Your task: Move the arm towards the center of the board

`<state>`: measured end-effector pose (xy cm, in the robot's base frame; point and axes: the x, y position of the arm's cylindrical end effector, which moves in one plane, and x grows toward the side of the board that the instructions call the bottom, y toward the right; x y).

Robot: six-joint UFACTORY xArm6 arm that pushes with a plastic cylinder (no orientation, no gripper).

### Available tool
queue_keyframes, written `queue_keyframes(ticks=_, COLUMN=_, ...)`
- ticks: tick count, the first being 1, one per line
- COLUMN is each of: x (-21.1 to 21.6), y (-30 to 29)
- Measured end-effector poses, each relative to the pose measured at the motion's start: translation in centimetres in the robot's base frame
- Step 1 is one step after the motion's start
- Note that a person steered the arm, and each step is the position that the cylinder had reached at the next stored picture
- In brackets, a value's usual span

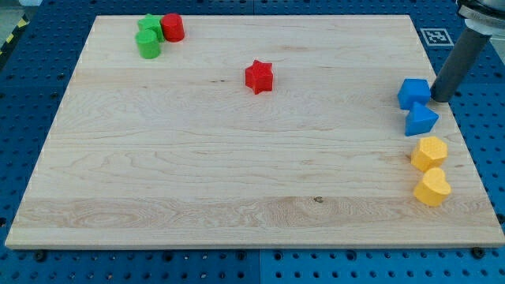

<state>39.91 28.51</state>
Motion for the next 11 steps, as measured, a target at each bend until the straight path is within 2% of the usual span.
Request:
queue_keyframes(ticks=3, x=-0.1, y=-2.3)
queue_keyframes(ticks=4, x=-1.0, y=-2.2)
queue_keyframes(ticks=5, x=-4.1, y=-0.8)
queue_keyframes(ticks=6, x=-8.2, y=-5.3)
queue_keyframes(ticks=7, x=-8.2, y=-13.5)
queue_keyframes(ticks=8, x=-4.7, y=-18.7)
queue_keyframes(ticks=9, x=0.0, y=-20.1)
queue_keyframes(ticks=11, x=-0.3, y=-30.5)
